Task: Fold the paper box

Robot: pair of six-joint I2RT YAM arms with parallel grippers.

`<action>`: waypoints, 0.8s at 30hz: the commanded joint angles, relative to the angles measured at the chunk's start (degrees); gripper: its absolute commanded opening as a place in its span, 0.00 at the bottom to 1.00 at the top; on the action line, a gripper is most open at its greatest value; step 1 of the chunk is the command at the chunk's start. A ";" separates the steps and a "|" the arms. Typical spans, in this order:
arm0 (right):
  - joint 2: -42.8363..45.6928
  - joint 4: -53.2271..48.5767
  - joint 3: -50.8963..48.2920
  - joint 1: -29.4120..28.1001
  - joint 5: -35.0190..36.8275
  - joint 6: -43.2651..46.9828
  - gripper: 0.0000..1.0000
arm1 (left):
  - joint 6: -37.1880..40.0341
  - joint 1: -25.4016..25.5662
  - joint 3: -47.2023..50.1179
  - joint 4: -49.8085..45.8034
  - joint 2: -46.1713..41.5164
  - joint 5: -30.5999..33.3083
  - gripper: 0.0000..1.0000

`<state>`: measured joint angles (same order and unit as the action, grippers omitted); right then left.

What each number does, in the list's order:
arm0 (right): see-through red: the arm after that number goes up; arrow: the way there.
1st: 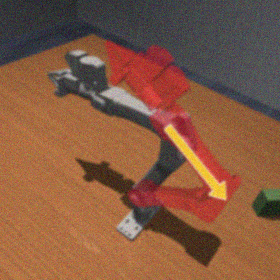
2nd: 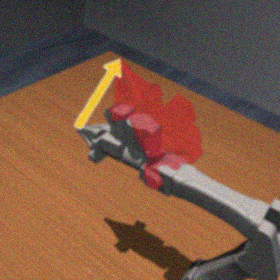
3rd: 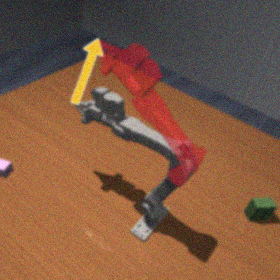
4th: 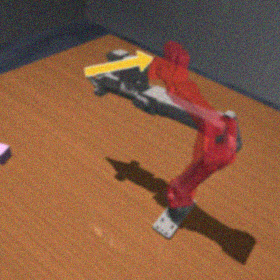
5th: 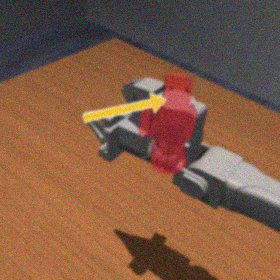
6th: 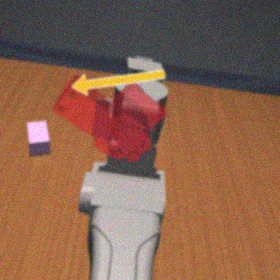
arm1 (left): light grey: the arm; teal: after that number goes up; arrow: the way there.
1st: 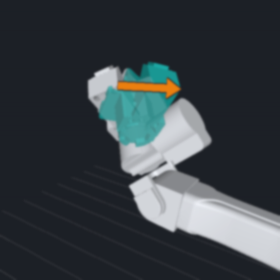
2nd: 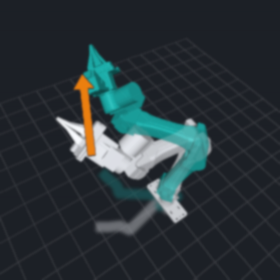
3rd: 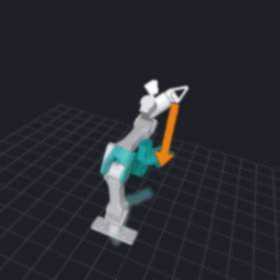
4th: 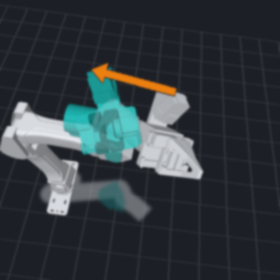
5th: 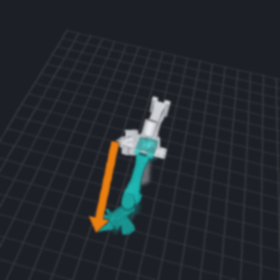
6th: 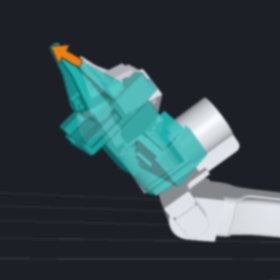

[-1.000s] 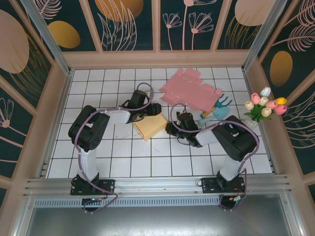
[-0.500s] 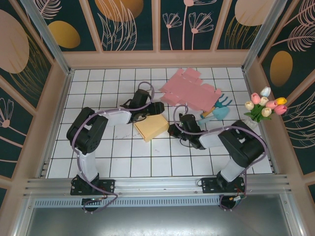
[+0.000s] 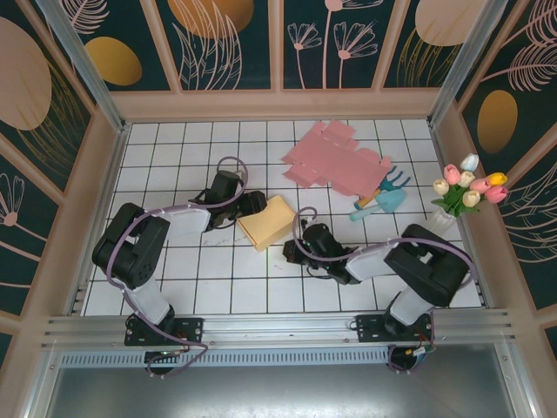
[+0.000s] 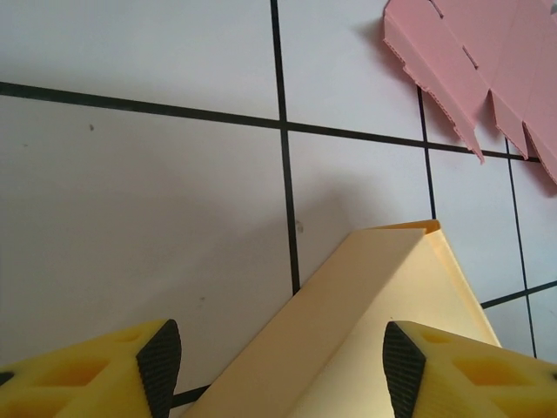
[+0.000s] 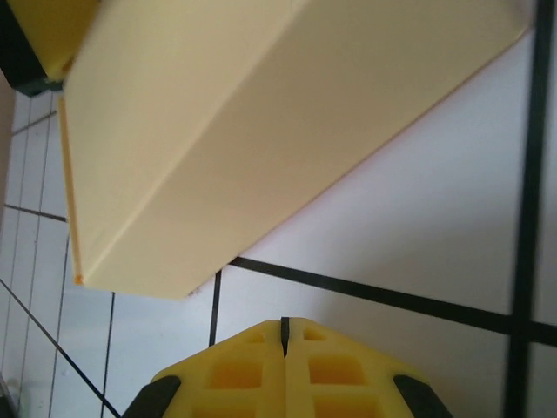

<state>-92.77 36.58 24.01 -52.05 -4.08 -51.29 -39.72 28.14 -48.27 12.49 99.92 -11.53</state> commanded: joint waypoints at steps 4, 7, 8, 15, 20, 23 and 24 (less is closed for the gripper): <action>-8.35 7.73 6.27 -0.73 -0.34 -3.56 0.00 | -4.28 0.06 4.89 7.87 1.76 -2.11 0.63; -11.06 9.46 8.29 -0.68 -1.29 -4.15 0.00 | -6.41 0.22 7.79 11.69 1.84 -3.83 0.63; -11.73 9.79 9.01 -0.72 -1.33 -4.46 0.00 | -7.23 0.48 8.58 12.88 1.85 -4.38 0.62; -14.59 11.94 14.45 -3.10 2.74 -6.11 0.00 | -10.72 3.78 7.97 15.21 1.85 -4.66 0.62; -11.33 9.69 13.03 -5.71 7.05 -4.30 0.03 | -6.44 0.67 -0.56 2.67 1.80 3.50 0.65; -7.65 -1.11 13.29 -5.13 10.69 1.31 0.16 | -5.13 -2.81 -5.04 -2.87 1.95 7.83 0.65; -6.38 -5.04 13.26 -5.00 12.76 3.42 0.19 | -4.61 -3.69 -6.40 -4.80 1.64 10.42 0.67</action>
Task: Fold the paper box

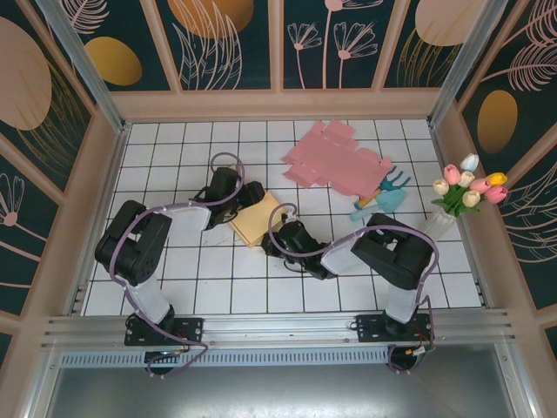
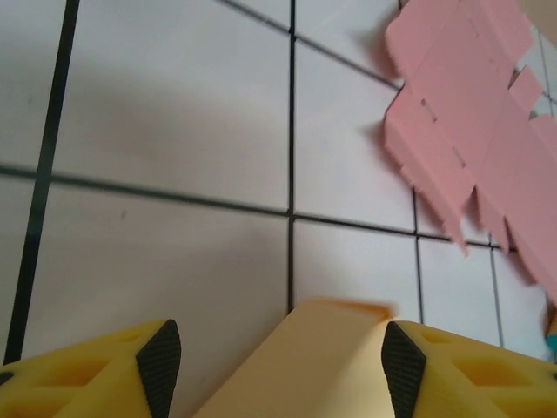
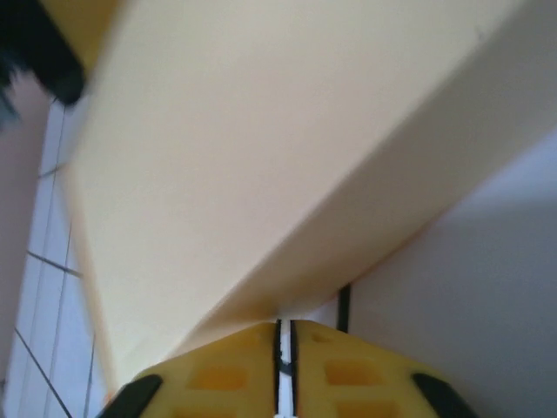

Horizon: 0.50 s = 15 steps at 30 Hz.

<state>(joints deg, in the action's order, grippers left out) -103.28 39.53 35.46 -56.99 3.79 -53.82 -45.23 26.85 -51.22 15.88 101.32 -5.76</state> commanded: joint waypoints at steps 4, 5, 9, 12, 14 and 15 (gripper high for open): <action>10.91 -13.56 -2.10 0.73 10.32 13.37 0.32 | 1.99 -3.97 -6.27 -14.92 -2.03 13.96 0.70; 12.96 -13.93 -2.85 0.91 10.50 16.59 0.35 | 1.50 -4.08 -5.44 -15.45 -2.76 14.98 0.70; 17.04 -21.60 0.36 3.89 10.39 26.69 0.51 | -4.28 -4.11 5.75 -10.37 -12.30 11.75 0.69; 15.28 -26.00 5.10 8.71 4.79 33.30 0.52 | -8.23 -3.71 14.72 -5.60 -19.47 7.87 0.68; 13.27 -26.90 7.45 12.04 0.97 35.85 0.53 | -9.75 -3.07 19.00 -4.68 -23.75 7.02 0.68; 12.08 -26.74 8.62 13.56 -1.59 37.29 0.53 | -10.55 -2.37 20.98 -4.56 -25.89 6.99 0.68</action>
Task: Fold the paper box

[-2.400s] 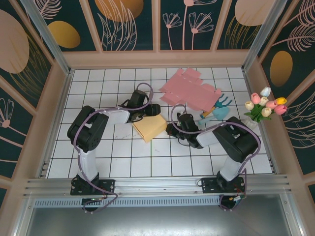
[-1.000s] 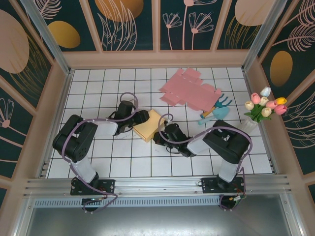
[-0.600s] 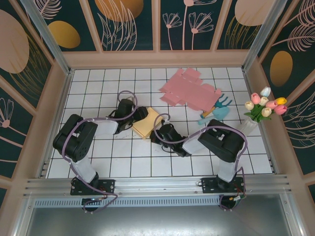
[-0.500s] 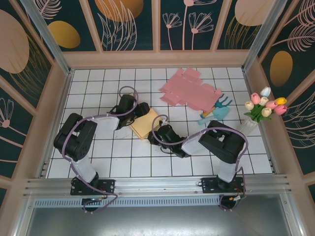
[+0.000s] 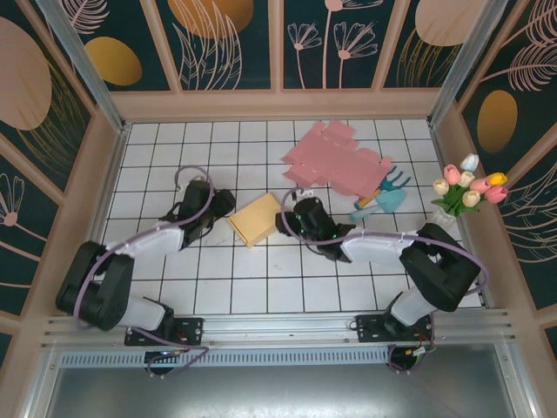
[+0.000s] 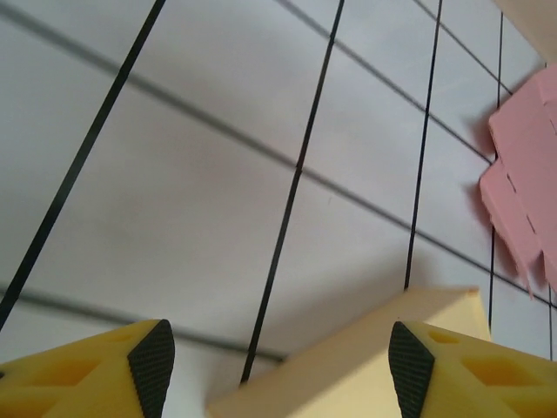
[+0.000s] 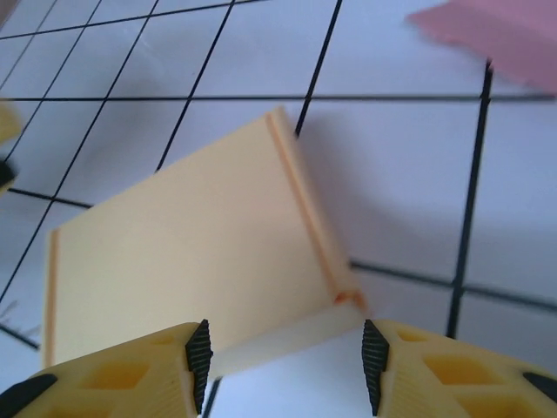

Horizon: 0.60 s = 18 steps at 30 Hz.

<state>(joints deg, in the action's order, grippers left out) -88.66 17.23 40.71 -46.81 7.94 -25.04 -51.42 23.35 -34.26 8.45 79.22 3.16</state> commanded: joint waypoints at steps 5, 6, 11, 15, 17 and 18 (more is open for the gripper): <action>-8.83 -3.42 9.13 7.82 -13.55 12.46 0.53 | -8.75 4.51 11.96 5.79 -13.17 -1.34 0.70; -10.22 -3.09 10.11 8.65 -15.47 12.77 0.53 | -9.44 4.81 12.95 6.61 -14.25 -1.79 0.70; -13.90 -0.90 12.56 9.94 -19.67 12.02 0.54 | -10.59 5.34 13.67 9.64 -13.28 -3.83 0.70; -15.37 -0.27 12.79 9.93 -20.95 10.85 0.54 | -11.71 6.04 13.14 13.37 -7.27 -5.68 0.69; -16.21 -0.32 12.99 9.94 -21.13 10.88 0.53 | -12.01 6.49 12.48 14.64 -3.80 -5.98 0.69; -16.58 -0.27 12.99 9.89 -21.28 10.82 0.53 | -12.31 6.75 12.21 15.27 -2.17 -6.18 0.69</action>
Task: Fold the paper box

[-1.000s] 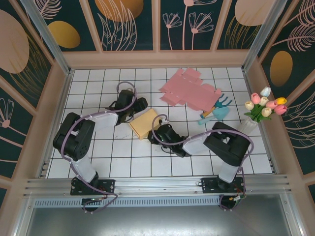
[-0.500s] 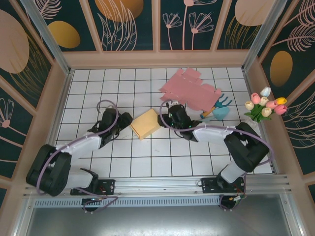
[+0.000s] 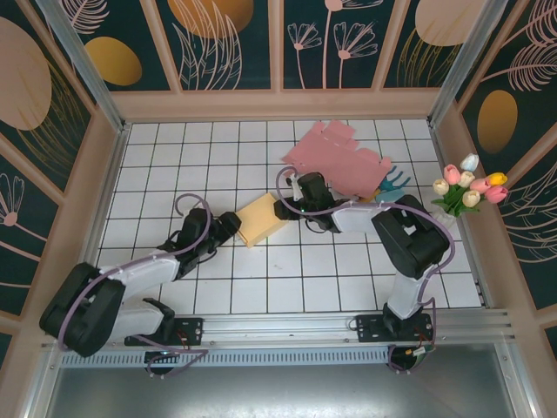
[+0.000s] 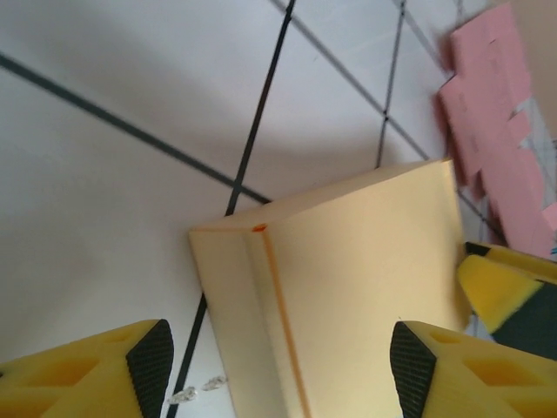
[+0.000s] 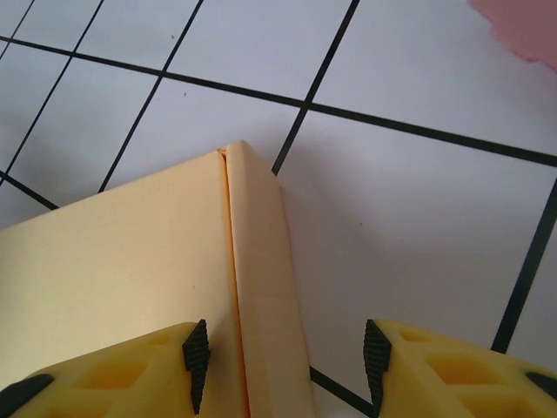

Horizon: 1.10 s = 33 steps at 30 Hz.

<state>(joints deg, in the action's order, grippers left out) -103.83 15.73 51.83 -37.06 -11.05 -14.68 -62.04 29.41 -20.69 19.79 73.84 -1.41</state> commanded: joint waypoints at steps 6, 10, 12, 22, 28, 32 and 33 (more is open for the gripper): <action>-2.64 3.79 0.99 -0.03 -6.48 -0.38 0.48 | -2.13 1.15 -4.04 8.20 9.70 -2.76 0.65; -2.21 6.45 0.25 -0.29 -8.61 -2.60 0.39 | 1.29 1.09 -11.55 3.88 13.18 -1.72 0.59; -1.64 7.71 0.04 -0.30 -8.68 -3.74 0.38 | 4.61 0.49 -16.64 0.64 15.32 -0.09 0.53; -8.52 12.40 9.23 -0.51 -9.19 -8.52 0.38 | 15.61 -9.57 -35.29 -7.51 31.41 -4.53 0.45; -18.58 12.66 22.63 -1.00 -9.64 -10.74 0.38 | 17.91 -16.70 -41.36 -10.99 36.87 -2.32 0.46; -23.51 13.19 28.91 -1.43 -9.87 -12.32 0.38 | 18.89 -22.12 -43.82 -12.89 38.40 -1.72 0.48; -24.76 12.74 30.72 -1.56 -10.03 -12.57 0.38 | 19.17 -23.27 -44.44 -13.26 38.70 -1.46 0.48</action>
<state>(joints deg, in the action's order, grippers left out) -125.95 25.47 77.84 -37.12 -18.28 -25.12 -45.04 8.84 -62.94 9.80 110.98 -2.52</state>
